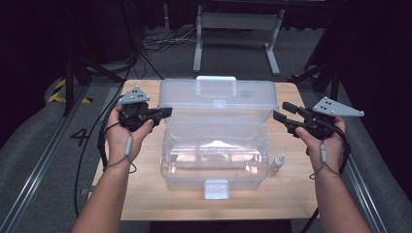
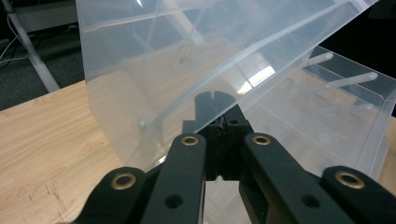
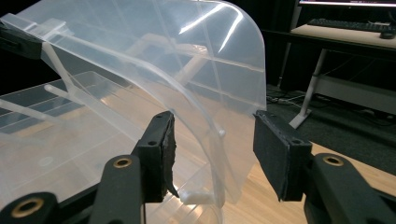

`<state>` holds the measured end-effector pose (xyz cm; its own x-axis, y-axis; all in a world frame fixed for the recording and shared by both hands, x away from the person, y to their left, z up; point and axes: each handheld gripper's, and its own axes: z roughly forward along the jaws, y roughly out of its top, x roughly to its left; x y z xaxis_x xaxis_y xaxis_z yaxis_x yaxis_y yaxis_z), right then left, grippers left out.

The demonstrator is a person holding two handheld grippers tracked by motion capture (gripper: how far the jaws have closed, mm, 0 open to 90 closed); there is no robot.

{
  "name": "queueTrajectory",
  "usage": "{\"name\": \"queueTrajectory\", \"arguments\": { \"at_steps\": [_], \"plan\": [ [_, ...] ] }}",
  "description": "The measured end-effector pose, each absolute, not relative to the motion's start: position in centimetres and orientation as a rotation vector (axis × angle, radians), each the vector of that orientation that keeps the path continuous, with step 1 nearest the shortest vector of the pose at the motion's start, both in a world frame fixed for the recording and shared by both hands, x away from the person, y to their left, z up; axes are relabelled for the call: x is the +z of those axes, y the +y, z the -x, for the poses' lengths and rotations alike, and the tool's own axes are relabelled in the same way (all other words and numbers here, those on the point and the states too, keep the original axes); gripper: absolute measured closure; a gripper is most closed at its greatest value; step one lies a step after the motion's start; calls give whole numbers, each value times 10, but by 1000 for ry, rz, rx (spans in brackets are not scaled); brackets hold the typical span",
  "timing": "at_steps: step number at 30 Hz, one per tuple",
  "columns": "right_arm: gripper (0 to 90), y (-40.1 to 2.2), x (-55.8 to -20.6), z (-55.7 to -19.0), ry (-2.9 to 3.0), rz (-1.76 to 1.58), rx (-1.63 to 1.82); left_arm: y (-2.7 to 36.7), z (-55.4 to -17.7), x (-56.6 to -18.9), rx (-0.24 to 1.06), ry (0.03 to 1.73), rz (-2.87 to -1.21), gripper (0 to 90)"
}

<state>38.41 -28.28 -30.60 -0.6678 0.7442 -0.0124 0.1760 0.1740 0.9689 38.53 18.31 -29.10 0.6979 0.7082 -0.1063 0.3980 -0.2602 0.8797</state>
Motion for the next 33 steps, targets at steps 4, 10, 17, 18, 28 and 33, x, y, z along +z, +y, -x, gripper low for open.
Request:
{"name": "queueTrajectory", "arguments": {
  "at_steps": [4,10,17,18,28,33],
  "plan": [
    [482,-277,-305,-389,1955,-862,1485,183,-385,-291,379,865,-1886,892],
    [472,-270,-305,-395,1945,-872,1475,183,-385,-291,376,869,-1885,892],
    [471,-261,-304,-399,1923,-873,1451,183,-387,-290,370,867,-1884,889],
    [471,-260,-304,-400,1923,-873,1438,183,-387,-290,372,866,-1884,889],
    [495,-253,-304,-401,1892,-870,1428,183,-386,-290,366,863,-1885,879],
    [531,-253,-302,-399,1880,-875,1423,183,-386,-290,367,862,-1888,863]
  ]
}}
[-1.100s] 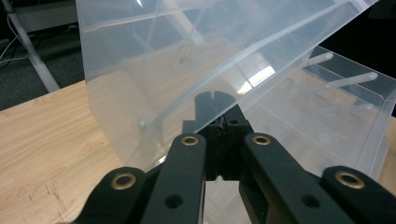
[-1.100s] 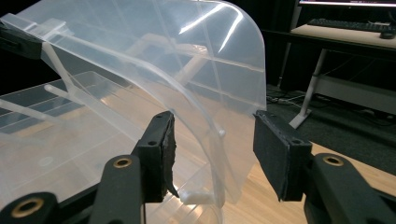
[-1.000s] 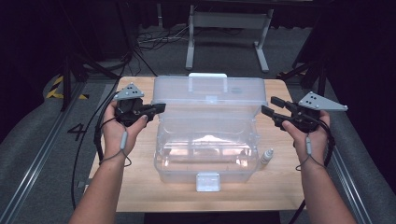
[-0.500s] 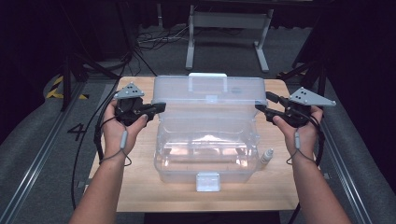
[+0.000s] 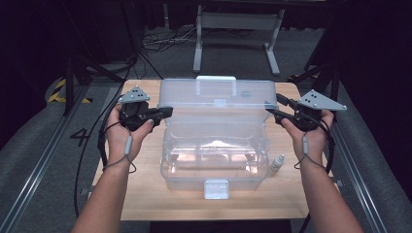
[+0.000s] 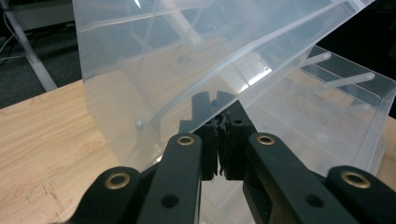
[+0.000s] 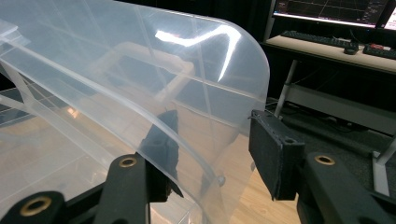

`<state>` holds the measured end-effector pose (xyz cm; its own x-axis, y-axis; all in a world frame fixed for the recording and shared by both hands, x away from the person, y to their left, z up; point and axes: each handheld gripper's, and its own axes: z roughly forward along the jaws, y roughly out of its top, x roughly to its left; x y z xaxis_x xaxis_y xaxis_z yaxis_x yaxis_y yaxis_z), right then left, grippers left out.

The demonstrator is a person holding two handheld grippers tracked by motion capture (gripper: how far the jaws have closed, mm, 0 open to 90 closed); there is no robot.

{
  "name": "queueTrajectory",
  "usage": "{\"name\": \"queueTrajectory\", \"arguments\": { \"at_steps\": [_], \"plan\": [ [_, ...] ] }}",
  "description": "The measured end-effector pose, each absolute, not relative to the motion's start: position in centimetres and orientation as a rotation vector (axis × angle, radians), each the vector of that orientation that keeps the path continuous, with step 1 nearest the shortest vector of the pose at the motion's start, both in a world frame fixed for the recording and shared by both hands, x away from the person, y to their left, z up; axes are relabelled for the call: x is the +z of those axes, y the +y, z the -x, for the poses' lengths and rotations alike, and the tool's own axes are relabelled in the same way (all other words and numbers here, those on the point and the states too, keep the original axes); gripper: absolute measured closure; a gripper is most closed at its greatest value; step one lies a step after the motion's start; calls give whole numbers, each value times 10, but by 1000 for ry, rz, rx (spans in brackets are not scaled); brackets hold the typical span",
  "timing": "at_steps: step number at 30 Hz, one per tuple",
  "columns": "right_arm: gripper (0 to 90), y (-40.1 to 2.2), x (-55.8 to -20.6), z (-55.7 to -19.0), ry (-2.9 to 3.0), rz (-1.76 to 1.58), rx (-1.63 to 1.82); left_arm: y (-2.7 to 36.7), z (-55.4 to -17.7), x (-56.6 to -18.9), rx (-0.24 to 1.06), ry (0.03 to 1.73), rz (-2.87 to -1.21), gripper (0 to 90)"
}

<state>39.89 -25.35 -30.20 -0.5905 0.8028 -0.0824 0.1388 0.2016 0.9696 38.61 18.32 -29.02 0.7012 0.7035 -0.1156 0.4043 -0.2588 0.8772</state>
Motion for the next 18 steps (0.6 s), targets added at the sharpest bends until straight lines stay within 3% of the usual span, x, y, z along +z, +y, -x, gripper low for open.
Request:
{"name": "queueTrajectory", "arguments": {
  "at_steps": [13,18],
  "plan": [
    [574,-252,-301,-397,1862,-882,1381,185,-376,-289,394,853,-1925,736],
    [577,-252,-299,-399,1870,-887,1373,192,-368,-290,420,864,-1934,731]
  ]
}}
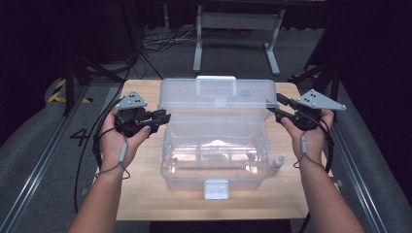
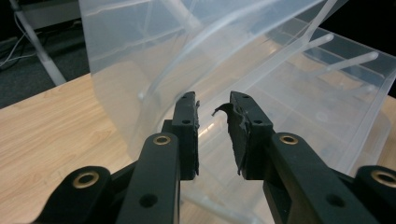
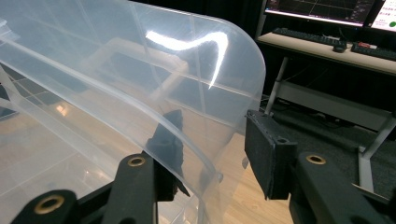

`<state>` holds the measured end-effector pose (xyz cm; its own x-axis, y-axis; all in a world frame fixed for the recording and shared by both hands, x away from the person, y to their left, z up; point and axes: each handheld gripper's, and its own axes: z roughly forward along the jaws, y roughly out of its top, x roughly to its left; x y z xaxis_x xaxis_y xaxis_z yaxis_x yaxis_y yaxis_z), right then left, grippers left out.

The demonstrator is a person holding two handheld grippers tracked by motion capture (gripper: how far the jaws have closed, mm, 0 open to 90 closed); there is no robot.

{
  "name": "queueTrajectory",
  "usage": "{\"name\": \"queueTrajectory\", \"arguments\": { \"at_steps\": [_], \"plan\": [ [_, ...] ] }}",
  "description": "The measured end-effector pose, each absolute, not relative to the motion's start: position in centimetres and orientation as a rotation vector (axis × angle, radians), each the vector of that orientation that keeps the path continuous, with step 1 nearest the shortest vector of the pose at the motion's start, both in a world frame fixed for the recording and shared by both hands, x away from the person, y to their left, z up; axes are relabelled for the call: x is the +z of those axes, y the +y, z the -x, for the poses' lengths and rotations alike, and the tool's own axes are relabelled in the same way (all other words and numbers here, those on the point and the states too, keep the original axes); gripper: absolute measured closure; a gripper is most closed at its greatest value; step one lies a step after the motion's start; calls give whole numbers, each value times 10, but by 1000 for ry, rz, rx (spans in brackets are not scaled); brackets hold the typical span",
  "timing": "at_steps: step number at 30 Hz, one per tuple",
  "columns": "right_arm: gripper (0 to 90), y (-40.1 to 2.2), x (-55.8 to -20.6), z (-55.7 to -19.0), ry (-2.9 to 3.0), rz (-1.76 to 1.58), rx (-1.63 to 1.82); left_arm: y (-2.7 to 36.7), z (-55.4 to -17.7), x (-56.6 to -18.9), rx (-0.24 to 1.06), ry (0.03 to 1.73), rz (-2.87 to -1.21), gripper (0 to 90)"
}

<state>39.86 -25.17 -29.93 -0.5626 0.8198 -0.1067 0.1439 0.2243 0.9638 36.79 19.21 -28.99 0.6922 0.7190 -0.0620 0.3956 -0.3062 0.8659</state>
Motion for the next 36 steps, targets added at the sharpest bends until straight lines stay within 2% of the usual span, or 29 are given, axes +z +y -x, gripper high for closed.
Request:
{"name": "queueTrajectory", "arguments": {
  "at_steps": [23,36],
  "plan": [
    [594,-250,-292,-408,1901,-885,1324,222,-357,-327,478,970,-1931,699],
    [611,-248,-286,-414,1923,-907,1279,232,-368,-346,437,1016,-1962,683]
  ]
}}
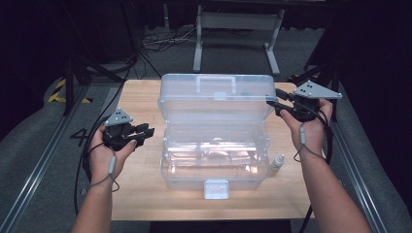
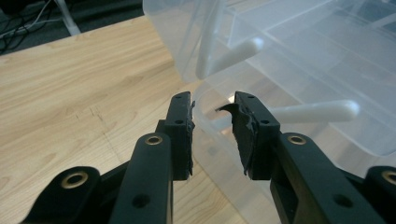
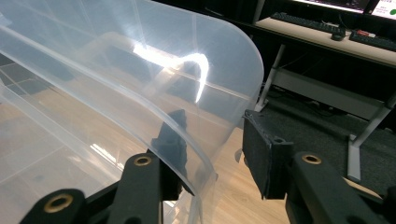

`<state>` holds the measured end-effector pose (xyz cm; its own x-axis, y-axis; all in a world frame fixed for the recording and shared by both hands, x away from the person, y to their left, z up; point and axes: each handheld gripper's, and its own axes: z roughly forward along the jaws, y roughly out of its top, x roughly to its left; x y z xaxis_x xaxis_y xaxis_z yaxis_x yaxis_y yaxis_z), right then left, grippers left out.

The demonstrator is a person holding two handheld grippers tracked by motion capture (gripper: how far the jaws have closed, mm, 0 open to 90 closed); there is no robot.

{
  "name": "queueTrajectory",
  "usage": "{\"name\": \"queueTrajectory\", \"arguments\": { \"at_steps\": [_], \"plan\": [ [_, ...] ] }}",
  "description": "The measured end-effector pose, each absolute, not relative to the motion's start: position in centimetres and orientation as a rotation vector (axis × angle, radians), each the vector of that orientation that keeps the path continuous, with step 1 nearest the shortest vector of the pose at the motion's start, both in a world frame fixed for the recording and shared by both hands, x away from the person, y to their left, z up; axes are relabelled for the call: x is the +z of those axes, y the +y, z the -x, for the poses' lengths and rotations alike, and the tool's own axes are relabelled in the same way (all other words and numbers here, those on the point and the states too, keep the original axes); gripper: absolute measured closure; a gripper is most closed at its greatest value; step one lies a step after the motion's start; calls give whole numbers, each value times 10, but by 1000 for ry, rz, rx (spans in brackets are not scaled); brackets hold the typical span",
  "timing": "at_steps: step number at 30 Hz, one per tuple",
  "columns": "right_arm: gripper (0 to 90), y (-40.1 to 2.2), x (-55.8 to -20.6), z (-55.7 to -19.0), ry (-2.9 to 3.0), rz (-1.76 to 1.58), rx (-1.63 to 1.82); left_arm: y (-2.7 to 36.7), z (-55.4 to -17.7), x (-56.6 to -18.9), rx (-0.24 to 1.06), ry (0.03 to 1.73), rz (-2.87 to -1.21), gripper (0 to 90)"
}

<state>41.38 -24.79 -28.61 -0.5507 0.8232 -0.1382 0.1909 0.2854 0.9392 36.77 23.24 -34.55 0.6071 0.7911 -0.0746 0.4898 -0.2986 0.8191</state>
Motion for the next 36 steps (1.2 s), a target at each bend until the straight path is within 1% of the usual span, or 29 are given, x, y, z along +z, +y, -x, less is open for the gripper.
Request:
{"name": "queueTrajectory", "arguments": {
  "at_steps": [4,13,24,36],
  "plan": [
    [620,-246,-284,-415,1927,-903,1248,239,-368,-349,454,1041,-1967,678],
    [661,-243,-281,-418,1935,-884,1162,247,-369,-351,423,1046,-1954,672],
    [668,-248,-282,-431,1936,-948,1253,250,-373,-354,421,1058,-1955,669],
    [692,-247,-281,-441,1942,-979,1244,255,-371,-356,414,1069,-1941,668]
  ]
}}
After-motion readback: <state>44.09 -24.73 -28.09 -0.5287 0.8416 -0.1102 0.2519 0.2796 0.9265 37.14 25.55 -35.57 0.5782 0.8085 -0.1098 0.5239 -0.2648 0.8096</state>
